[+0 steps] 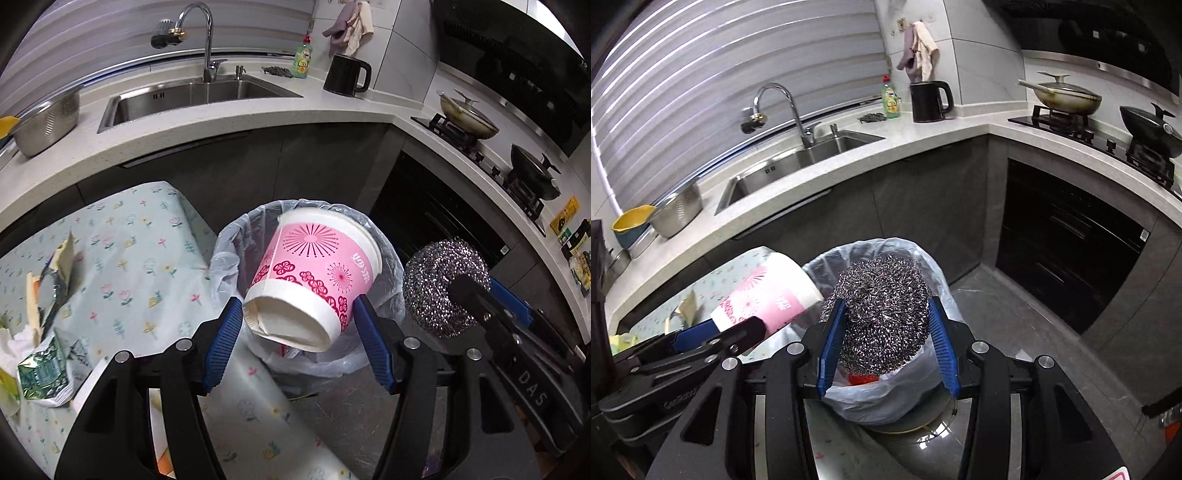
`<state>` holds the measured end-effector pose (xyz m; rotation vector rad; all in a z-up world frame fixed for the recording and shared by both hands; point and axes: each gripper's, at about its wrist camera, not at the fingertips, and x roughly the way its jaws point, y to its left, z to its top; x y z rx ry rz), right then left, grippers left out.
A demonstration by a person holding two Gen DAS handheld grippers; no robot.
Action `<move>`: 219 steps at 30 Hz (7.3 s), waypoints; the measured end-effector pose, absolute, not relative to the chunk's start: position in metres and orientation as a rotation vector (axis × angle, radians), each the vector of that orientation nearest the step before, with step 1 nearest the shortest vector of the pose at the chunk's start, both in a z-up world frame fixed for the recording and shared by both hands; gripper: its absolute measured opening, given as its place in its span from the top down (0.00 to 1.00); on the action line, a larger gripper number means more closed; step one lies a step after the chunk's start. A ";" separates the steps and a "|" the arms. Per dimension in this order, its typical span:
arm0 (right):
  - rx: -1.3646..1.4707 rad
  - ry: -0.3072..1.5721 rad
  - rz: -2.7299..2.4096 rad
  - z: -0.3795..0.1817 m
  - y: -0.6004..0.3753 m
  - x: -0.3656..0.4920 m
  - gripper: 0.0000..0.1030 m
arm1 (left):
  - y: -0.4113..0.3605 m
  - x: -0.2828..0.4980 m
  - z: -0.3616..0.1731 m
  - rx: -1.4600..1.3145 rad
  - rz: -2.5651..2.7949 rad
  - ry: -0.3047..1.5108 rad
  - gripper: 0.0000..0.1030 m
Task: Collect trash
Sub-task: 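Carry the cup and scrubber over the bin and open both tools, then return both tools to the table toward the yellow wipes packet and tissue, then grasp the yellow wipes packet with the left tool while the right tool grasps the tissue, then carry the packet and tissue over the bin and open both tools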
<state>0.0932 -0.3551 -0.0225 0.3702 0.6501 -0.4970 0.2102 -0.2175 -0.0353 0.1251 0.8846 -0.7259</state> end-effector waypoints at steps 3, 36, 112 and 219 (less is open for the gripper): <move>0.371 0.655 -0.502 -0.028 -0.358 0.097 0.58 | -0.227 0.218 -0.040 0.123 -0.728 0.891 0.40; 0.330 0.626 -0.452 -0.013 -0.331 0.148 0.47 | -0.181 0.242 -0.032 0.103 -0.590 0.863 0.27; 0.169 0.827 0.032 -0.058 -0.002 0.243 0.41 | 0.154 0.265 -0.085 -0.059 -0.201 0.971 0.84; 0.380 0.626 -0.493 -0.024 -0.365 0.145 0.64 | -0.215 0.235 -0.046 0.114 -0.698 0.898 0.41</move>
